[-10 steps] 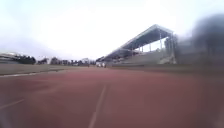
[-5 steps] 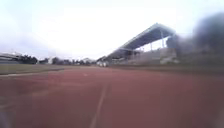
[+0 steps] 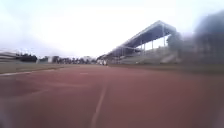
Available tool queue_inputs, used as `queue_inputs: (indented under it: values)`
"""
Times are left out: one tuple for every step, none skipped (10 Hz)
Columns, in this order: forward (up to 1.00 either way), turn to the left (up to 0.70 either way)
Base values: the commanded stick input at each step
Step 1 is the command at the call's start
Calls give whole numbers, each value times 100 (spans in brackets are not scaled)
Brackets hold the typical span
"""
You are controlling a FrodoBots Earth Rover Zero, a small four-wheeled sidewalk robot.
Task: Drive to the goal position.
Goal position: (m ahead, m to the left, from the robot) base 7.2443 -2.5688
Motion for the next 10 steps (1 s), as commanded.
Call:
queue_inputs:
  values:
    - [70, 0]
    - [70, 0]
    - [70, 0]
    - [70, 0]
    - [70, 0]
    - [70, 0]
    - [70, 0]
    - [70, 0]
    - [70, 0]
    - [70, 0]
